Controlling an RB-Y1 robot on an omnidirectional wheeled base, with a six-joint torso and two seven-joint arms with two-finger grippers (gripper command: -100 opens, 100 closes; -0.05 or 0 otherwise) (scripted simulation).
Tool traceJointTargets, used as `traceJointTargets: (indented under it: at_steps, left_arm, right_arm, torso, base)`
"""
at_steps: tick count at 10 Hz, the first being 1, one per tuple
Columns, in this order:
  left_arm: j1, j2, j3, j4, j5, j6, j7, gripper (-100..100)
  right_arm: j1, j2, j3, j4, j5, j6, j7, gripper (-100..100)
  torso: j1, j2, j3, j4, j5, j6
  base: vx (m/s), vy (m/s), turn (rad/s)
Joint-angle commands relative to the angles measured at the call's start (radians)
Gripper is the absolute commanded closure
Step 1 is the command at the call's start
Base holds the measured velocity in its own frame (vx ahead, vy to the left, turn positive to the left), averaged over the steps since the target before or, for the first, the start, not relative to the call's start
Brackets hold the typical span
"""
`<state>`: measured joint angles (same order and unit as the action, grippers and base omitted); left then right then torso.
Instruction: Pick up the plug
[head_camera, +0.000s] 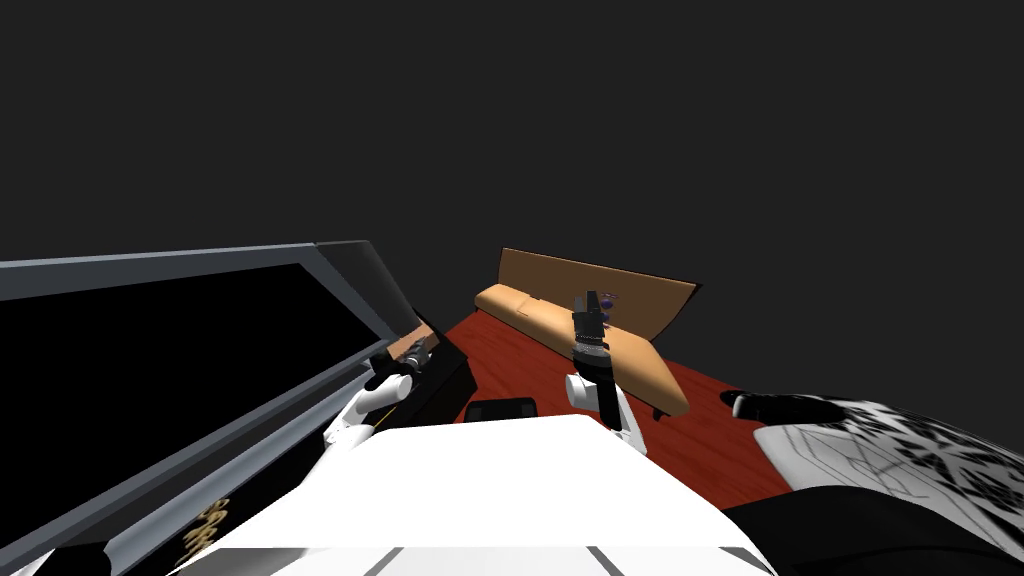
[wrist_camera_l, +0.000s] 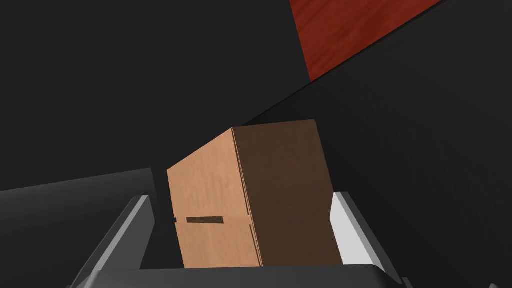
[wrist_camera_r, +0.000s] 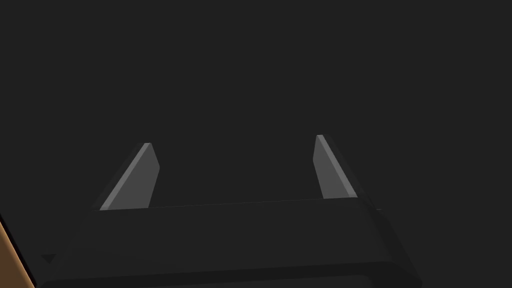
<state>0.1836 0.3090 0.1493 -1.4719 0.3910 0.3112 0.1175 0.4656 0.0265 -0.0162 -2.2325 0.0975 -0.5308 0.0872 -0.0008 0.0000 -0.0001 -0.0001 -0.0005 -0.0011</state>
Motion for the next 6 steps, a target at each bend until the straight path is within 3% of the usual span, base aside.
traceJointTargets:
  at_steps: [1, 2, 5, 6]
  left_arm:
    - [-0.014, 0.018, 0.003, 0.050, 0.025, 0.032, 0.014, -100]
    - [-0.014, 0.018, 0.003, 0.069, 0.025, 0.032, 0.014, -100]
    - [-0.027, 0.046, 0.016, 0.164, 0.064, 0.107, 0.044, -100]
    - [-0.027, 0.046, 0.016, 0.164, 0.064, 0.112, 0.044, -100]
  right_arm:
    - [0.000, 0.000, 0.000, 0.000, 0.000, 0.000, 0.000, 0]
    - [0.000, 0.000, 0.000, 0.000, 0.000, 0.000, 0.000, 0]
    - [0.000, 0.000, 0.000, 0.000, 0.000, 0.000, 0.000, 0]
    - [0.000, 0.000, 0.000, 0.000, 0.000, 0.000, 0.000, 0]
  torso:
    - [0.000, 0.000, 0.000, 0.000, 0.000, 0.000]
    - [0.000, -0.001, 0.000, 0.000, 0.000, 0.000]
    - [0.000, -0.001, -0.001, 0.000, 0.000, 0.000]
    - [0.000, -0.001, -0.001, 0.000, 0.000, 0.000]
  base:
    - [0.031, -0.009, -0.082]
    - [0.034, -0.009, -0.048]
    - [0.041, -0.013, -0.054]
    - [0.041, -0.006, -0.023]
